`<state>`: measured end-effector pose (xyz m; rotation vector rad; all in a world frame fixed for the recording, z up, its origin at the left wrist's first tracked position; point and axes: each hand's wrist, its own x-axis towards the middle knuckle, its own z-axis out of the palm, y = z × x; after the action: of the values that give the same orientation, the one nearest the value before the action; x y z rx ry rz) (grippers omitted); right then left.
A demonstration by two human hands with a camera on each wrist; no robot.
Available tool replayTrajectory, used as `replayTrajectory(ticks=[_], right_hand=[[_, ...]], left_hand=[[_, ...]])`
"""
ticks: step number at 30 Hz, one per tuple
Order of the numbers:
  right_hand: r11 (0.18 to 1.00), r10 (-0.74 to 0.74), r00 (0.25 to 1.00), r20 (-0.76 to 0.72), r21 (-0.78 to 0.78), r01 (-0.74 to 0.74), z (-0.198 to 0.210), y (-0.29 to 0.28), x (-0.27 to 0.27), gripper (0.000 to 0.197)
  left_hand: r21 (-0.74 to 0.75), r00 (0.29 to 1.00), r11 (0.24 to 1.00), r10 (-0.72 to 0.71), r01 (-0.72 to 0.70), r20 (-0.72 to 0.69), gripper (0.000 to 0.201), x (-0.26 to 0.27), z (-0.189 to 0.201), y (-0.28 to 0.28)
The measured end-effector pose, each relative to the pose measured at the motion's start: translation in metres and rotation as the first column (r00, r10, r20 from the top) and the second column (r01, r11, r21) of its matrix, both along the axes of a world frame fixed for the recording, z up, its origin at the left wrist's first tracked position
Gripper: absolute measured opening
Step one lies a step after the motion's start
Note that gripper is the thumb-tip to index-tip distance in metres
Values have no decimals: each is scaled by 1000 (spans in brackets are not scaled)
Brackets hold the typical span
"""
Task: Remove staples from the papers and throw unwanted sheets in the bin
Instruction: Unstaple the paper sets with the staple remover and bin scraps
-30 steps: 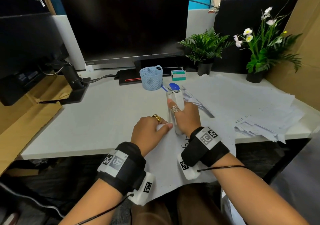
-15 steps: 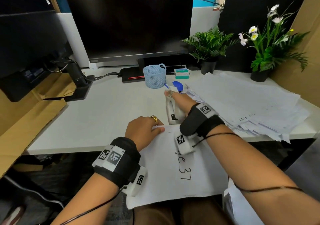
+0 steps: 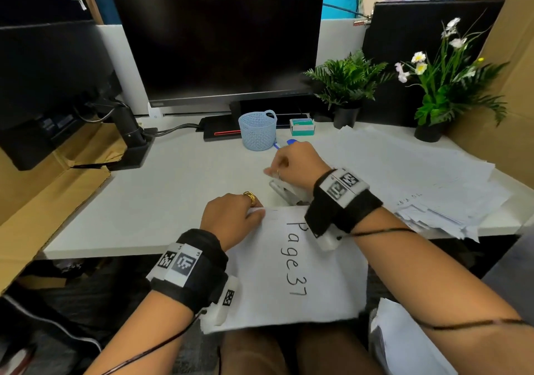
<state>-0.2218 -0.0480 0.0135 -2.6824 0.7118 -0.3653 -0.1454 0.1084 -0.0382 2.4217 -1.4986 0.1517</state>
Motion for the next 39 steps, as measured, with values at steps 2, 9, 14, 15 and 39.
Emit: replayTrajectory(ticks=[2, 9, 14, 15, 39], right_hand=[[991, 122, 992, -46, 62, -119, 3, 13, -26, 25], [968, 108, 870, 482, -252, 20, -28, 9, -88, 15], [916, 328, 608, 723, -401, -18, -52, 14, -113, 22], [910, 350, 588, 730, -414, -27, -54, 15, -117, 24], [786, -521, 727, 448, 584, 203, -93, -7, -267, 35]], left_hand=[[-106, 996, 994, 13, -4, 88, 28, 0, 7, 1], [-528, 907, 745, -263, 408, 330, 19, -13, 8, -9], [-640, 872, 594, -308, 488, 380, 13, -27, 4, -12], [-654, 877, 585, -309, 480, 368, 15, -28, 2, -13], [-333, 966, 931, -209, 149, -154, 15, -66, -42, -34]])
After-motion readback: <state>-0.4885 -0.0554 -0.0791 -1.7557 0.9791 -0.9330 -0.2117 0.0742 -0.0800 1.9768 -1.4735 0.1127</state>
